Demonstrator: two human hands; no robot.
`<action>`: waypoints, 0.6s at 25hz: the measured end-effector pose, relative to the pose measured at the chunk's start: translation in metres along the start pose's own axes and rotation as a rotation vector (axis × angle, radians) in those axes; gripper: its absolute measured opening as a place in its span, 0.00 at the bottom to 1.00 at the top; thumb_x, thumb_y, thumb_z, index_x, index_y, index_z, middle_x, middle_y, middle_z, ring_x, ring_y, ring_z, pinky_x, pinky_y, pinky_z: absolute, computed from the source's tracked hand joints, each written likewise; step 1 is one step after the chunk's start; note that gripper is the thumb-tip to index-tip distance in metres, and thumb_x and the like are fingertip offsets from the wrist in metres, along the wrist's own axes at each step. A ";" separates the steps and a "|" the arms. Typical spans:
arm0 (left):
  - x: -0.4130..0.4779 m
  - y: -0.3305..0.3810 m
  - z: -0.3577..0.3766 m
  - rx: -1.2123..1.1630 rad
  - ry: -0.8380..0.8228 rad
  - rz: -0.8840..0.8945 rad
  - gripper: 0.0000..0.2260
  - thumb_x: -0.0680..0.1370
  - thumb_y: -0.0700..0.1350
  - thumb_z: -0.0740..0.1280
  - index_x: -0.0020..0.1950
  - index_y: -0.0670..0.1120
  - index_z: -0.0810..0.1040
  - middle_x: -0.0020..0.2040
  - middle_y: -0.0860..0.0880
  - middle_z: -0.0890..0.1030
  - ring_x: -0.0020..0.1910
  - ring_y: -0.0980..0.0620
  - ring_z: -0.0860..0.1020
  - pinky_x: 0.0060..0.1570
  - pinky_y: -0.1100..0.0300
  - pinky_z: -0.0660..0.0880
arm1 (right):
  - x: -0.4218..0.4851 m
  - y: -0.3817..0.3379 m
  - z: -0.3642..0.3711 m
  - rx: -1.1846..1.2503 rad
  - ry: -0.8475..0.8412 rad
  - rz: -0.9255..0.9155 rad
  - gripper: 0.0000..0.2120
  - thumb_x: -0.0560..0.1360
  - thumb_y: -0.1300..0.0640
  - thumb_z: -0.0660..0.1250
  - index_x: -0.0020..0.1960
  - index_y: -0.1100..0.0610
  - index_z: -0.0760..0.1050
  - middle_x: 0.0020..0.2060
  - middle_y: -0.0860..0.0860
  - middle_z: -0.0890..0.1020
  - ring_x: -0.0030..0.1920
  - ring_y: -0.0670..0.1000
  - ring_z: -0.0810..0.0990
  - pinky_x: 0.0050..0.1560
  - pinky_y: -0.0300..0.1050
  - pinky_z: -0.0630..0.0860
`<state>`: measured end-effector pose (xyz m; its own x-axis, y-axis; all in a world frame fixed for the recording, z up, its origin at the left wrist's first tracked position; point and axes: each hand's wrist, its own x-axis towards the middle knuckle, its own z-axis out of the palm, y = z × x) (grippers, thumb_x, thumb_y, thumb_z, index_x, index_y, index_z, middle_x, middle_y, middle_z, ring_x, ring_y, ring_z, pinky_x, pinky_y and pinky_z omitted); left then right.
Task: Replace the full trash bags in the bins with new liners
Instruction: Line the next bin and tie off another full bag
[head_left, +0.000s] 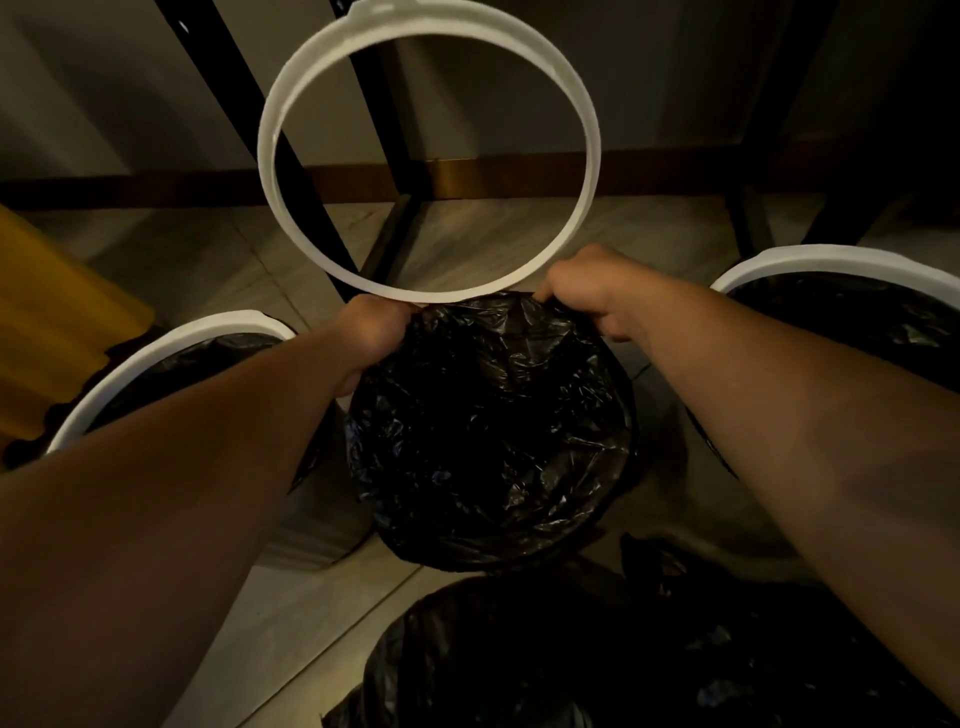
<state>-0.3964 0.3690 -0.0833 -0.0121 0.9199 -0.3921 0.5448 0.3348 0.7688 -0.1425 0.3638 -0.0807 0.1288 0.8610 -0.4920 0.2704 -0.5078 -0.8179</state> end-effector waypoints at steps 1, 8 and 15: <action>0.000 0.002 0.001 0.001 -0.020 -0.028 0.15 0.86 0.54 0.62 0.64 0.49 0.84 0.59 0.46 0.85 0.57 0.46 0.83 0.60 0.50 0.81 | 0.001 -0.001 0.002 0.036 -0.007 0.016 0.12 0.73 0.67 0.71 0.55 0.59 0.79 0.48 0.58 0.87 0.45 0.59 0.88 0.42 0.53 0.86; 0.004 0.009 0.005 -0.049 -0.075 -0.240 0.17 0.87 0.50 0.60 0.62 0.42 0.83 0.56 0.39 0.86 0.55 0.40 0.84 0.60 0.46 0.82 | 0.003 0.000 0.010 0.066 -0.123 0.141 0.08 0.81 0.55 0.67 0.51 0.58 0.83 0.37 0.55 0.89 0.45 0.58 0.88 0.35 0.48 0.84; -0.008 0.016 0.015 0.306 0.011 -0.163 0.20 0.89 0.44 0.52 0.75 0.36 0.73 0.73 0.36 0.75 0.69 0.38 0.75 0.72 0.47 0.70 | 0.000 0.003 0.006 0.039 -0.193 0.198 0.11 0.80 0.52 0.66 0.50 0.58 0.83 0.37 0.55 0.89 0.47 0.59 0.87 0.33 0.47 0.83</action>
<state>-0.3748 0.3641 -0.0753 -0.1279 0.8620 -0.4904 0.7612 0.4024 0.5086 -0.1473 0.3622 -0.0853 -0.0093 0.7254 -0.6882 0.2208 -0.6698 -0.7090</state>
